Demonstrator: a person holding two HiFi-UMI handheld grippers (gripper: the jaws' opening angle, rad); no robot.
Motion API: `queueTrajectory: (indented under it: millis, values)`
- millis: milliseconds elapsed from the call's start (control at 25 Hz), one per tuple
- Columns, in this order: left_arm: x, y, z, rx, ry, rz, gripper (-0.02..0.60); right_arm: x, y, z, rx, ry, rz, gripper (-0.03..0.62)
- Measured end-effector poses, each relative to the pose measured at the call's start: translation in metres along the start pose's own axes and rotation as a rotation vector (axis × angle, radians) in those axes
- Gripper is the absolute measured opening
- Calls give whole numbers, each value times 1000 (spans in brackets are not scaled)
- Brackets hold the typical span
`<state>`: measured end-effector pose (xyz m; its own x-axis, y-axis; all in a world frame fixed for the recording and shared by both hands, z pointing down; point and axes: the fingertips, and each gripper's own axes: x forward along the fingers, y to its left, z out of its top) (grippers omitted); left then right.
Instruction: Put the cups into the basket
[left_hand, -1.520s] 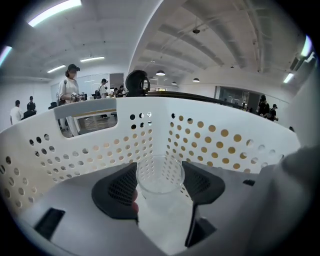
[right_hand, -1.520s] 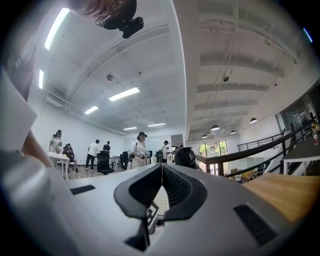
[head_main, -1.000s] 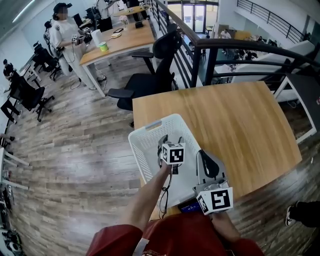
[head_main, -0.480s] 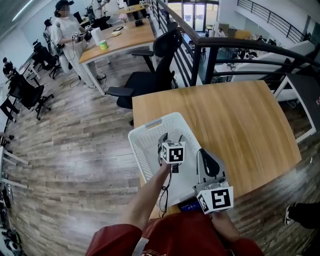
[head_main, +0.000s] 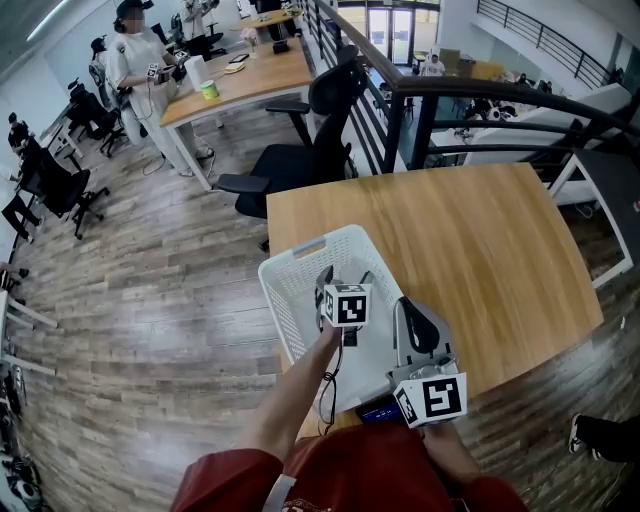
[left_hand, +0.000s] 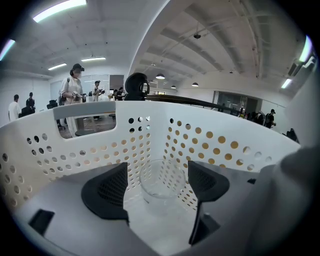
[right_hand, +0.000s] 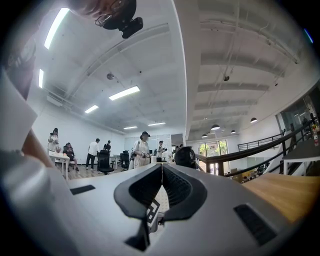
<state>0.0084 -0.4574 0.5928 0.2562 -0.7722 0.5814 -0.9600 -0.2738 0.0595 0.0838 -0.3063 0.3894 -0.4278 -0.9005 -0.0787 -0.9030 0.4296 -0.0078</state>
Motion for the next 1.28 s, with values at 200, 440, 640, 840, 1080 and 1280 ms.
queueTrajectory:
  millis: [200,440,640,840,1080,1280]
  values:
    - [-6,1,1,-44,3,-13,362,0,1,2,-3,-2,3,12]
    - [-19,-2,7,-93,-14,-37,362,-3,0,3,-5,-6,-1,12]
    - [-32,-6,22,-93,-60,-66,362,-2,0,4,-4,-5,-3,12]
    - [-42,-10,27,-118,-65,-104,362,0,-3,4,-2,-5,-5,12]
    - [-62,-18,35,-128,-98,-160,362,0,-2,1,-2,1,-4,12]
    - [-83,-26,45,-144,-151,-216,362,0,-3,1,-5,4,-7,12]
